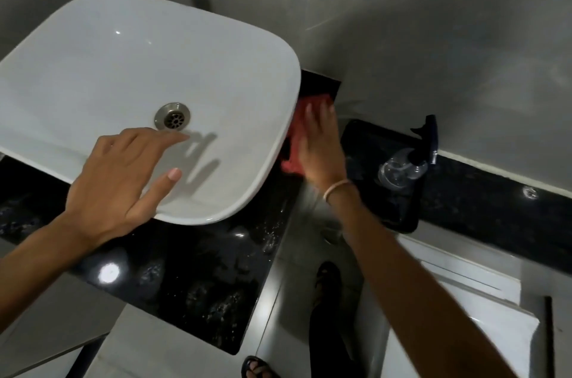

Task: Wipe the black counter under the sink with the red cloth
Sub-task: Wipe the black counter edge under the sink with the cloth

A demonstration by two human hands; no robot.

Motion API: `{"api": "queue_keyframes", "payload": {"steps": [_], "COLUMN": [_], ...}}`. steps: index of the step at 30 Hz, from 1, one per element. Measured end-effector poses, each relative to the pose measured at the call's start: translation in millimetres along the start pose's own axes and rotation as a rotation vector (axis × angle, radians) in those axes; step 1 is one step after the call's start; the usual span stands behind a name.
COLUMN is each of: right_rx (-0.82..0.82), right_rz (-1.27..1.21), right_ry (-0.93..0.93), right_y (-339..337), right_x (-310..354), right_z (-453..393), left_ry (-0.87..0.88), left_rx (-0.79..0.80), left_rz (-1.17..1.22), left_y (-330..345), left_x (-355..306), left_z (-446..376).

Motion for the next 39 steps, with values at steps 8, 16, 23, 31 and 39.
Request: {"api": "queue_keyframes", "payload": {"steps": [8,16,23,31,39], "right_rx": [0.02,0.044,0.07,-0.375,-0.401], "right_rz": [0.285,0.183,-0.204,-0.105,0.266], "right_ry": [0.026,0.044,-0.127,-0.455,-0.722], "right_y": [-5,34,26,-114,-73], "right_x": [-23,85,181,153,187], "right_z": [-55,95,181,77,53], "left_ry": [-0.04,-0.028,-0.26,-0.459,-0.469], "left_rx": [-0.062,-0.102,-0.548,-0.026,0.023], "left_rz": [0.034,0.059,0.525,0.225,0.006], "left_y": [-2,-8,-50,94,152], "left_x": [9,6,0,-95,-105], "left_z": [-2,8,75,148,135]}}
Point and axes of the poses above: each hand's wrist, its own z-axis away from the middle knuckle, its own y-axis out of the palm, x = y × z, the point moved 9 cm from there along -z, towards the middle knuckle, and after that the axes turned 10 degrees about -y, right-handed, at the moved point
